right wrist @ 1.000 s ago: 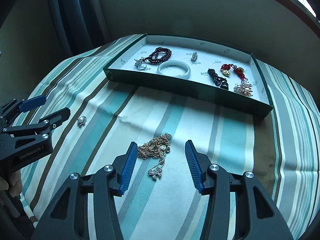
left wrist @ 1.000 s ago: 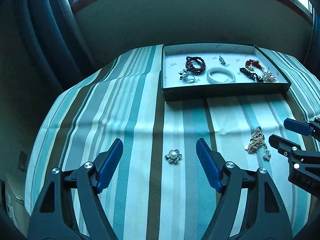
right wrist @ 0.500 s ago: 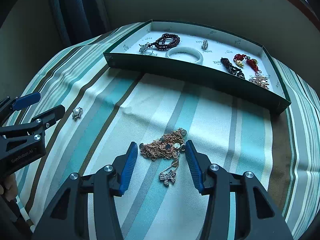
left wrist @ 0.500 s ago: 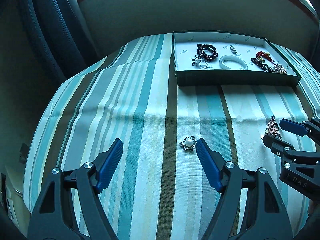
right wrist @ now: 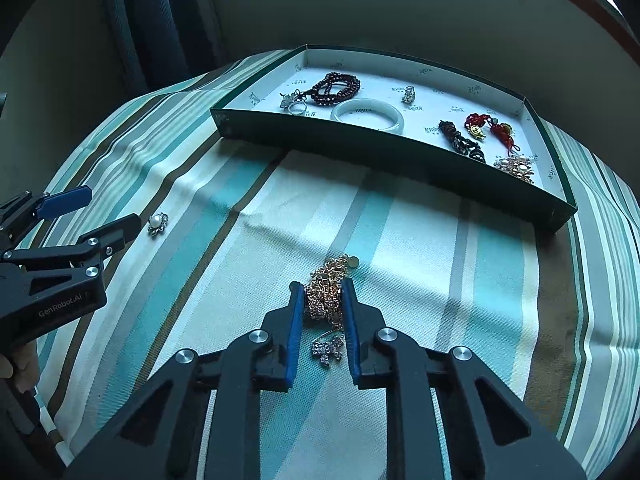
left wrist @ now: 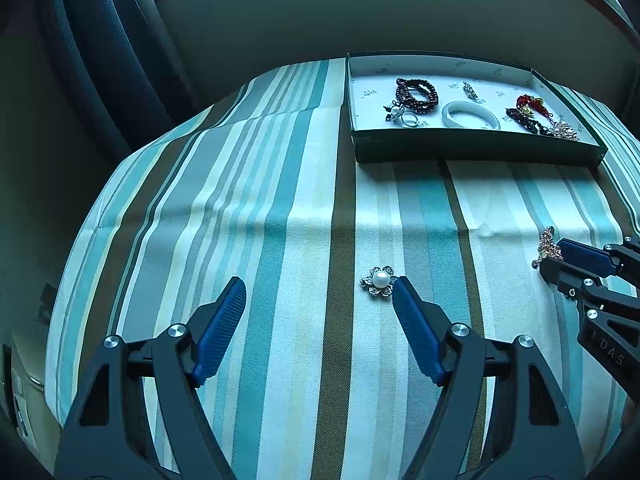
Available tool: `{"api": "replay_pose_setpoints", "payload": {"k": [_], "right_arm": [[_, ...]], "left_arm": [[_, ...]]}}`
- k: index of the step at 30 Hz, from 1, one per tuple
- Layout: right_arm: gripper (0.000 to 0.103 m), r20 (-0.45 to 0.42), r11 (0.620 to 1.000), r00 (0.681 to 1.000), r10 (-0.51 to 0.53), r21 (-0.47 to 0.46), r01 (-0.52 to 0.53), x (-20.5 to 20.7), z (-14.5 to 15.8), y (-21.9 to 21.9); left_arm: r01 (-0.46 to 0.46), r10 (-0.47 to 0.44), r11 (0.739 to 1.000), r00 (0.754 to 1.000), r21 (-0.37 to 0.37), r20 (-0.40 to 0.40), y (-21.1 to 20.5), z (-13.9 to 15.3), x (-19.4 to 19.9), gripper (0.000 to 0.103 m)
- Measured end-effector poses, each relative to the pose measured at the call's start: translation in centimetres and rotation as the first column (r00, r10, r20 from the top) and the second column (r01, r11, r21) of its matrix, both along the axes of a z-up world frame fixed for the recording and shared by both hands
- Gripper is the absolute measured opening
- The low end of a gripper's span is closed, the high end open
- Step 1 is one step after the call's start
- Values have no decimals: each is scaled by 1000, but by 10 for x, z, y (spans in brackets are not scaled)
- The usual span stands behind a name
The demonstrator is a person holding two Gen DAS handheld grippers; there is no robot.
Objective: Organize jewelry
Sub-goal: 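Grasp the pearl flower brooch with the left gripper while the right gripper holds the chain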
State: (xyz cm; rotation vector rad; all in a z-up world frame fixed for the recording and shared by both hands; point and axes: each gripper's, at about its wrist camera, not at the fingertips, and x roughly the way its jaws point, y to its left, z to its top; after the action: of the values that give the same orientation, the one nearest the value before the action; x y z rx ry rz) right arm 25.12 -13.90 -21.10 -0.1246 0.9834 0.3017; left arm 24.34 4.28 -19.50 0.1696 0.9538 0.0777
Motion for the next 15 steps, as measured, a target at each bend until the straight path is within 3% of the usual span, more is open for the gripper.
{"api": "replay_pose_setpoints", "payload": {"k": [15], "right_arm": [[17,51,997,998,-49,-59,52,-13,20,-56]], "left_arm": [[54,-54,998,998,-16,-35,-17,-13,9,72]]}}
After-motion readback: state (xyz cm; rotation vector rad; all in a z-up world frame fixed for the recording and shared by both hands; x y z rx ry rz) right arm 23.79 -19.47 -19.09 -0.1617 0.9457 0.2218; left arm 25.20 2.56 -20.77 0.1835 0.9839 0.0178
